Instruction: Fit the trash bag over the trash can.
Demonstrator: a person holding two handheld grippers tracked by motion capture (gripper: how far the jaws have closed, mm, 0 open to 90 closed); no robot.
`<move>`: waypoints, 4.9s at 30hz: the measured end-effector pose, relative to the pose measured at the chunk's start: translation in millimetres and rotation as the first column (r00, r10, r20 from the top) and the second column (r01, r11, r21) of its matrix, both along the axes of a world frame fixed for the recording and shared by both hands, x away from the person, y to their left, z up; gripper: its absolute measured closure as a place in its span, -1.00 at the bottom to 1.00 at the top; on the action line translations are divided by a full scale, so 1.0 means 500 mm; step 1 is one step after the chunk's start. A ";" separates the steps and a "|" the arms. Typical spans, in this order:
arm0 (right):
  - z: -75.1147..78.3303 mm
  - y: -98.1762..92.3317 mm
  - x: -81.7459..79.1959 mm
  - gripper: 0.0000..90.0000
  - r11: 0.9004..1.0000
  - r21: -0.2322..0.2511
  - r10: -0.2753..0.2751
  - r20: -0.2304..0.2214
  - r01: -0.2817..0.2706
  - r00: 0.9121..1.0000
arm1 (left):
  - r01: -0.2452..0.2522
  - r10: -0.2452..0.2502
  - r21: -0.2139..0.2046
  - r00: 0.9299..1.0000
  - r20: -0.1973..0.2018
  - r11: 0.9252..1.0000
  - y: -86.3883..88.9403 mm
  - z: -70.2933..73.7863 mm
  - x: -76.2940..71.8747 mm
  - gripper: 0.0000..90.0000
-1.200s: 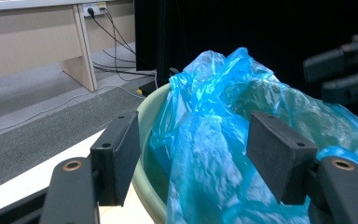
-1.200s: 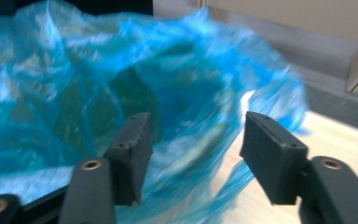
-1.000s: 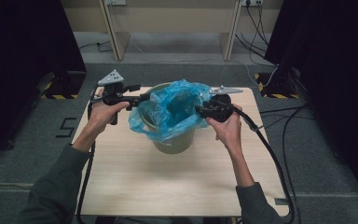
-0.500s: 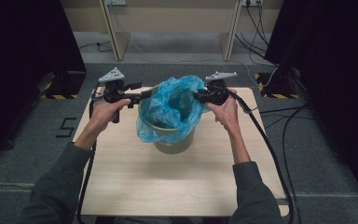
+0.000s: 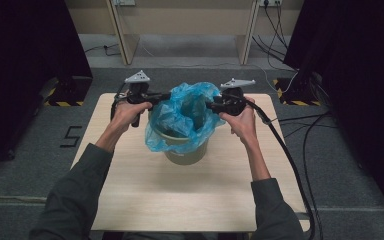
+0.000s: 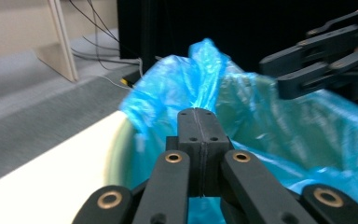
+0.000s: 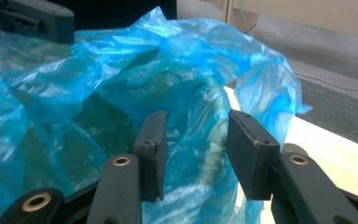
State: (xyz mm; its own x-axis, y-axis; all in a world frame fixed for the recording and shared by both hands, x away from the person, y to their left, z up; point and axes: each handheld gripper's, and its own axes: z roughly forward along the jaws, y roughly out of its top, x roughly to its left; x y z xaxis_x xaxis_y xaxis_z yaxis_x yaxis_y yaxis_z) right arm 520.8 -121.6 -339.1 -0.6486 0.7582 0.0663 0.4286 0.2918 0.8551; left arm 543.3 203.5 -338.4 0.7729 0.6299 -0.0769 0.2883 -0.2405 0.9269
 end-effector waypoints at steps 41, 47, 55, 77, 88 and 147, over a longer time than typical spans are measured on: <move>0.003 0.056 -0.230 0.88 0.957 -0.025 0.291 0.071 -0.290 0.954 | -0.091 0.090 0.004 0.996 0.022 0.996 0.129 -0.096 -0.055 0.99; -0.015 0.021 -0.263 1.00 0.951 -0.058 0.307 0.079 -0.303 0.948 | -0.104 0.104 0.005 0.994 0.028 0.995 0.141 -0.097 -0.059 0.99; -0.089 0.006 -0.260 0.99 0.957 -0.069 0.283 0.022 -0.281 0.959 | -0.105 0.105 0.024 0.994 0.017 0.994 0.136 -0.113 -0.053 0.99; -0.021 -0.074 -0.170 0.01 0.999 0.025 -0.043 0.061 0.042 0.997 | -0.038 0.039 -0.052 0.999 0.014 0.998 0.147 -0.060 -0.174 -0.03; -0.084 -0.057 -0.120 0.86 1.000 -0.028 0.002 -0.010 -0.003 1.000 | 0.008 -0.009 -0.020 0.999 -0.047 1.000 0.078 -0.113 -0.251 -0.49; 0.011 -0.078 -0.149 -0.09 0.994 0.055 -0.095 0.063 0.092 0.993 | 0.071 -0.078 0.243 0.997 0.018 0.967 0.107 -0.162 -0.274 0.16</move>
